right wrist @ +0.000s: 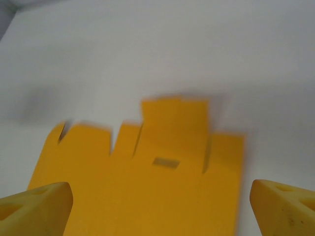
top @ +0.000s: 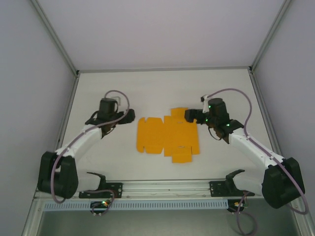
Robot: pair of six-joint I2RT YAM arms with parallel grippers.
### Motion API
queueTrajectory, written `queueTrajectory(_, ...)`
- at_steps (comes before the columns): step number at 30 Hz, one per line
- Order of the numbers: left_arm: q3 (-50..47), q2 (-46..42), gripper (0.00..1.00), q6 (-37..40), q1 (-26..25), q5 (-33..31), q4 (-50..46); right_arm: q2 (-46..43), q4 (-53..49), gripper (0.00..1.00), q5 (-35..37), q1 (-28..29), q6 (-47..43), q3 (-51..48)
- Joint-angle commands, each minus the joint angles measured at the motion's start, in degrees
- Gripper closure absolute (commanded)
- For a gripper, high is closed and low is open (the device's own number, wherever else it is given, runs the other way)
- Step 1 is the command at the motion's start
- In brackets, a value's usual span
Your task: Assemble paper box
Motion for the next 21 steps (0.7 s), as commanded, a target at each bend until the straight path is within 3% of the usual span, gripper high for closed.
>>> queueTrajectory(1, 2.6, 4.0, 0.00, -3.5, -1.9, 7.9, -10.6, 2.5, -4.2, 0.09, -7.5, 2.1, 6.5, -1.8)
queueTrajectory(8, 0.5, 8.9, 0.00, -7.2, -2.5, 16.4, -5.2, 10.1, 7.8, 0.10, -14.2, 2.5, 9.6, -5.9)
queueTrajectory(13, 0.0, 10.7, 0.00, -8.0, -2.7, 18.7, -2.4, 15.6, 6.0, 0.11, -8.7, 2.4, 10.7, -5.7)
queueTrajectory(21, -0.3, 14.9, 0.00, -9.2, -4.0, 25.1, 3.2, 19.5, 8.0, 0.11, -7.4, 2.5, 12.5, -8.0)
